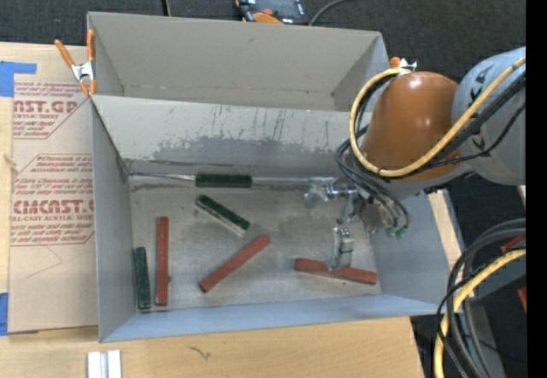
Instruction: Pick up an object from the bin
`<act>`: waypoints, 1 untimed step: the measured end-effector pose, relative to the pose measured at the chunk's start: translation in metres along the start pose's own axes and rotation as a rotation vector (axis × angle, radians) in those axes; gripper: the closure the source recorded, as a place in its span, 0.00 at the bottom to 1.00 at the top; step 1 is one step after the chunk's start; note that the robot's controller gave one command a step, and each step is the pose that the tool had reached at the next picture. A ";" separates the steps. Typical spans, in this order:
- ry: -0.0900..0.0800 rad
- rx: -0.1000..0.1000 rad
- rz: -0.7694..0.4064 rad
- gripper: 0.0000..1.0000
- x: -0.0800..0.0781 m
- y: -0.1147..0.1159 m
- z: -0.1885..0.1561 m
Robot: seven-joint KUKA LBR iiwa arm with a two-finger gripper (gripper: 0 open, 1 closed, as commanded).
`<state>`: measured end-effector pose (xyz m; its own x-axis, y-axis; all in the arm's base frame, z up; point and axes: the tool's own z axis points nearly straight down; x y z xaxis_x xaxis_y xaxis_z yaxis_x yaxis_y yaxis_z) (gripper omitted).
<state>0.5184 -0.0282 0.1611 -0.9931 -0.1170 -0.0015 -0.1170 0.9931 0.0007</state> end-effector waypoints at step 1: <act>0.008 -0.002 -0.042 0.00 0.010 -0.005 0.094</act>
Offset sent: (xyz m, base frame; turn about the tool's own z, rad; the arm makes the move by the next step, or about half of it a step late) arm -0.0072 -0.0074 -0.0888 -0.0410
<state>0.5087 -0.0342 0.0675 -0.9874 -0.1582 0.0070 -0.1582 0.9874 0.0031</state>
